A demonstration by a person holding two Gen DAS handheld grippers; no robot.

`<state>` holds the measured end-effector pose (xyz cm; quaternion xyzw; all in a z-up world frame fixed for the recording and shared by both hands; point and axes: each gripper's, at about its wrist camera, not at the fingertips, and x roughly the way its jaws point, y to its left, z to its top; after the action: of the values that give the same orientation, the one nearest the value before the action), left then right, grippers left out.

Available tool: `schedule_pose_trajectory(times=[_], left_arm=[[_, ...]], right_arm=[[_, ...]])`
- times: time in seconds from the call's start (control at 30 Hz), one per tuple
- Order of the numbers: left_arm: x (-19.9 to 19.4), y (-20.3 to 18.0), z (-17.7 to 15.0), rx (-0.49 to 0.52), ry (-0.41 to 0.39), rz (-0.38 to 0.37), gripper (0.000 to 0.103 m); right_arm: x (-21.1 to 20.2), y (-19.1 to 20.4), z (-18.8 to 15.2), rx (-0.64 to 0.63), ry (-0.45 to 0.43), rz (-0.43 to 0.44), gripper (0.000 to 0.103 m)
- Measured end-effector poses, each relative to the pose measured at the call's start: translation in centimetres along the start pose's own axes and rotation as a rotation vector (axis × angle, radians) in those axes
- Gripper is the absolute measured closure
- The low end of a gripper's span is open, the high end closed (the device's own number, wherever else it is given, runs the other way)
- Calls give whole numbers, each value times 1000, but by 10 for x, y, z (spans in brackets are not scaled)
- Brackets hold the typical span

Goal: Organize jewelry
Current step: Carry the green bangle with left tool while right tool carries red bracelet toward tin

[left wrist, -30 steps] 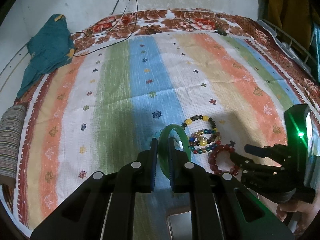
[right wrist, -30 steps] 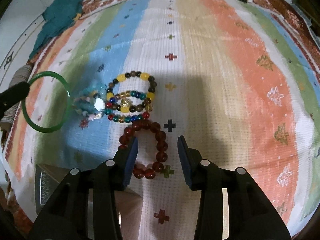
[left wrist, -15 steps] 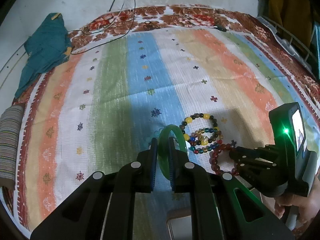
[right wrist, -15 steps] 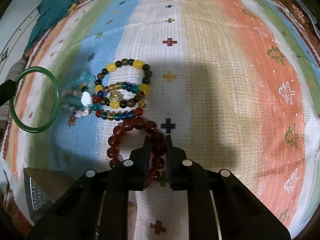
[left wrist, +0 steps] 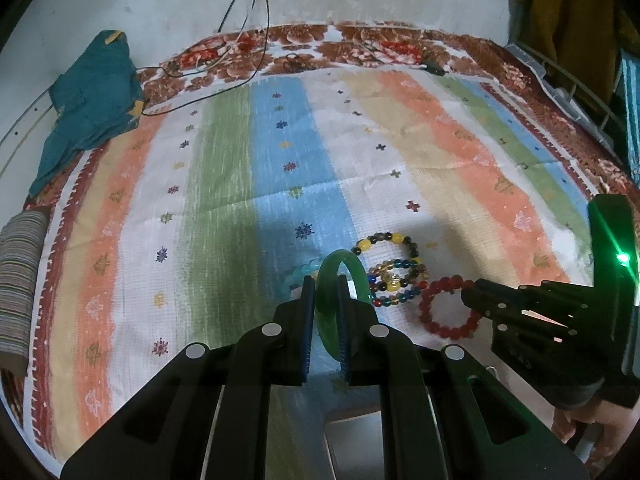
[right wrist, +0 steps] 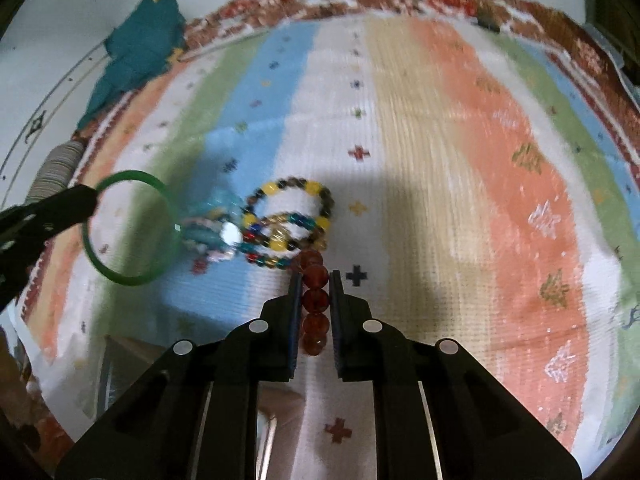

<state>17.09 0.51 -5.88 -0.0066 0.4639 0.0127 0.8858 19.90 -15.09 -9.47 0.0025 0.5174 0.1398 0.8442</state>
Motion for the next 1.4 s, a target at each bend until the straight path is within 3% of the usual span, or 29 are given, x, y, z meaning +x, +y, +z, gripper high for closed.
schedule_pose_trajectory(times=[0.43, 0.77, 1.4], left_arm=[[-31, -19, -9, 53, -58, 7, 93], [-61, -27, -18, 62, -121, -7, 93], [-105, -23, -46, 52, -192, -31, 93]], right_arm=[[-43, 21, -5, -61, -178, -51, 89], [-81, 35, -17, -108, -301, -26, 89], [-120, 53, -48, -166, -393, 16, 89]])
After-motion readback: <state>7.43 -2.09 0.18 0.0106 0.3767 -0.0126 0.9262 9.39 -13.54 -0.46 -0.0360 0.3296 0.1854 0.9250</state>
